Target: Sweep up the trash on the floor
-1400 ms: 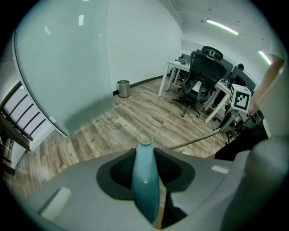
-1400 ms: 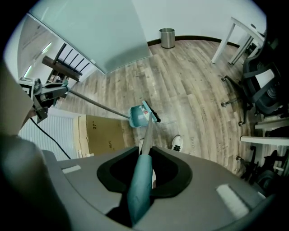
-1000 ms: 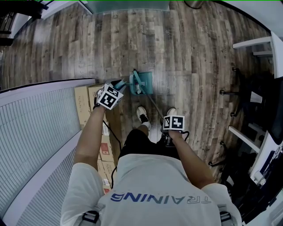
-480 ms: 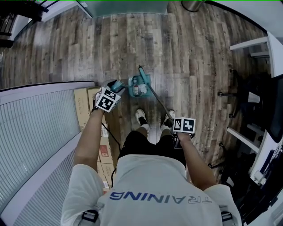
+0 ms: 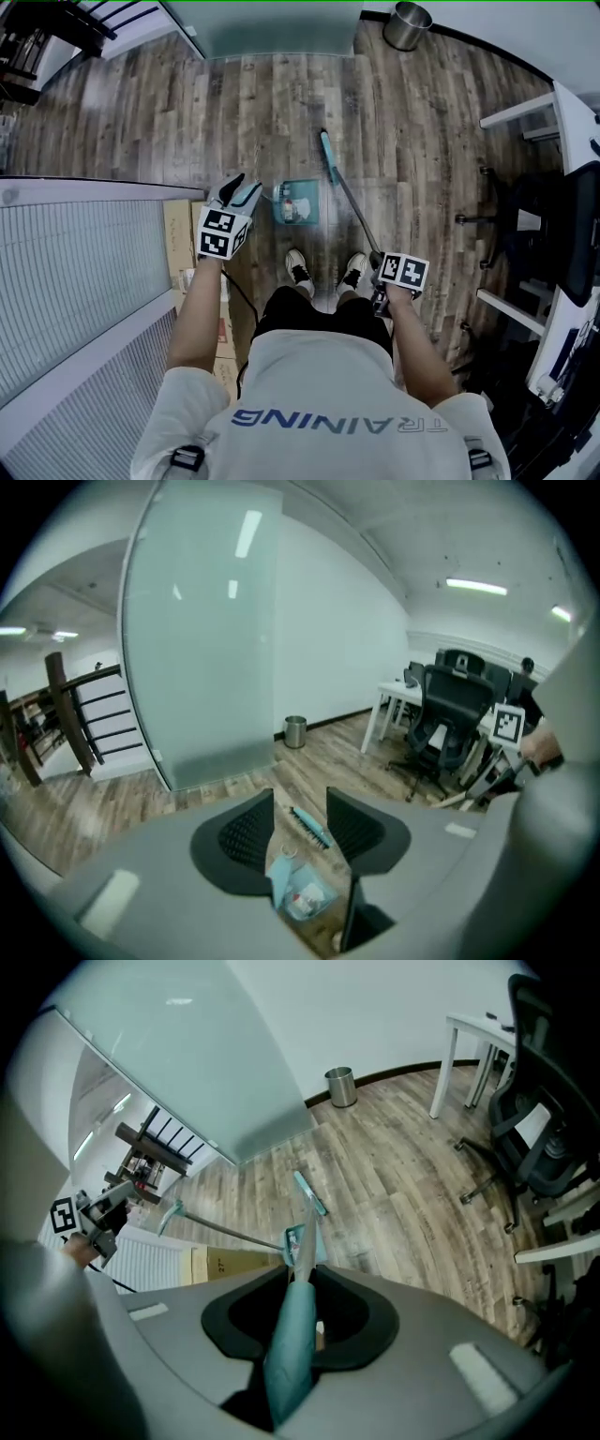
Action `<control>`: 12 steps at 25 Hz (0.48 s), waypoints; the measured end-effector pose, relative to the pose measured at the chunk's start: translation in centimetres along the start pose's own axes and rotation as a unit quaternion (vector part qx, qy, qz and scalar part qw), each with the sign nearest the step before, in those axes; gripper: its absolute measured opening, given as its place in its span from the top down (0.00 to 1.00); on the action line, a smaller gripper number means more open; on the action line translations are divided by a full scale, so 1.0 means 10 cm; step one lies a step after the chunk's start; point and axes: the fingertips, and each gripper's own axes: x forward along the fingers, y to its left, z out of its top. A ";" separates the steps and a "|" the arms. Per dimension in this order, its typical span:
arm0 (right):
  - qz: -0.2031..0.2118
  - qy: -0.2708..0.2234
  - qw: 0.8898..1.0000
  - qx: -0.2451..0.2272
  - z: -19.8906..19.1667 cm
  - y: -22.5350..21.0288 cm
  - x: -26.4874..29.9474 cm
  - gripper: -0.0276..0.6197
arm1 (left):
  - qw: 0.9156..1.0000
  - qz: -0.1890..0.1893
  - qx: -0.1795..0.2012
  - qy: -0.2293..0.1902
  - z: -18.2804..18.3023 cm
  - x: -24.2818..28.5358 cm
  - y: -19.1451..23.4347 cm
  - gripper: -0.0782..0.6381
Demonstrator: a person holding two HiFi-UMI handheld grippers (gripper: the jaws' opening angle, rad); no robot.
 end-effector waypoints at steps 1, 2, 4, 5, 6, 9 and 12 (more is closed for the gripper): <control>0.000 -0.010 1.000 0.001 0.05 0.00 -0.05 0.79 | 0.999 -0.002 -0.024 -0.029 0.14 -0.09 -0.05 0.65; 0.000 -0.020 1.000 0.001 0.10 0.00 -0.10 0.79 | 0.997 -0.003 -0.044 -0.056 0.28 -0.18 -0.10 0.67; 0.001 -0.038 0.999 -0.002 0.21 0.00 -0.20 0.79 | 0.993 0.002 -0.063 -0.101 0.53 -0.35 -0.21 0.70; 0.001 -0.047 0.999 -0.005 0.27 0.00 -0.24 0.79 | 0.991 0.009 -0.067 -0.119 0.64 -0.43 -0.25 0.73; 0.001 -0.055 0.998 -0.008 0.32 0.01 -0.29 0.79 | 0.988 0.016 -0.072 -0.137 0.75 -0.52 -0.30 0.76; 0.007 -0.077 0.997 -0.013 0.47 0.05 -0.45 0.79 | 0.979 0.034 -0.089 -0.181 1.02 -0.75 -0.44 0.84; 0.016 -0.095 0.995 -0.015 0.58 0.08 -0.61 0.79 | 0.973 0.040 -0.091 -0.206 1.20 -0.92 -0.66 0.89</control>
